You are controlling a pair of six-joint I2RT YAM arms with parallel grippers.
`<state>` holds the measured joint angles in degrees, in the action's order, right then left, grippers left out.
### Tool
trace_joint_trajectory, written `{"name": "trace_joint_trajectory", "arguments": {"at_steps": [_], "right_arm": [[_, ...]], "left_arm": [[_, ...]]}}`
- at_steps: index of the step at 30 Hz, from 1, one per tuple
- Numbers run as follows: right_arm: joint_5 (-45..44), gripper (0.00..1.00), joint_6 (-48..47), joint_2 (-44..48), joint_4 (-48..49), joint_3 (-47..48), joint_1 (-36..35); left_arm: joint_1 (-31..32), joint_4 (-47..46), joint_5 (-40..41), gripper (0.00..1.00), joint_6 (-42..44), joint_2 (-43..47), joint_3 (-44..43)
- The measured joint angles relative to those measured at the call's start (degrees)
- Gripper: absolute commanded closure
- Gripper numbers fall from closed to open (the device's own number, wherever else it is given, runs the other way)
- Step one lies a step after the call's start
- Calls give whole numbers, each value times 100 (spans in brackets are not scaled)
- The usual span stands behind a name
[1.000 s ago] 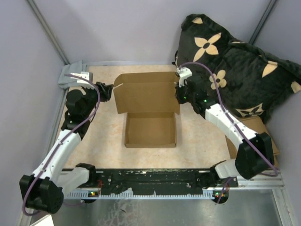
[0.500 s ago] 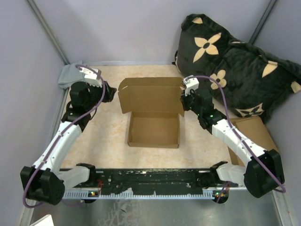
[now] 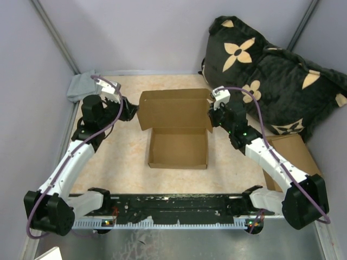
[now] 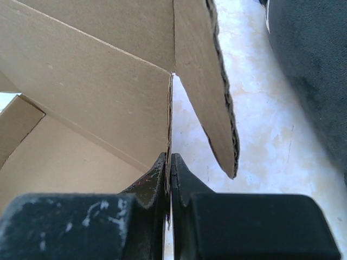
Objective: Fold the paper box
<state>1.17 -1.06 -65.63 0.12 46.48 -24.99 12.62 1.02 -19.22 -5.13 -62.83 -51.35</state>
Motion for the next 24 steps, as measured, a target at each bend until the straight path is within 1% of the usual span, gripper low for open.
{"name": "trace_joint_trajectory", "arguments": {"at_steps": [5, 7, 10, 11, 13, 16, 18, 24], "right_arm": [[0, 97, 2, 0, -9, 0, 0], [4, 97, 4, 0, -13, 0, 0], [24, 96, 11, 0, -15, 0, 0], [39, 96, 15, 0, -17, 0, 0], [59, 96, 22, 0, -35, 0, 0], [120, 95, 83, 0, -107, 0, 0], [173, 95, 197, -17, -208, 17, 0], [120, 95, 632, -216, -492, 192, -48]], "left_arm": [[0, -20, -50, 53, 0, -79, 105], [2, -44, -68, 57, -2, -181, 105], [4, -57, -151, 69, -52, -339, 105], [4, -61, -201, 75, -98, -376, 105], [17, -103, -295, 85, -166, -393, 109], [59, -249, -417, 97, -260, -391, 114], [101, -293, -472, 100, -313, -391, 116], [275, -501, -522, 100, -542, -341, 262]]}}
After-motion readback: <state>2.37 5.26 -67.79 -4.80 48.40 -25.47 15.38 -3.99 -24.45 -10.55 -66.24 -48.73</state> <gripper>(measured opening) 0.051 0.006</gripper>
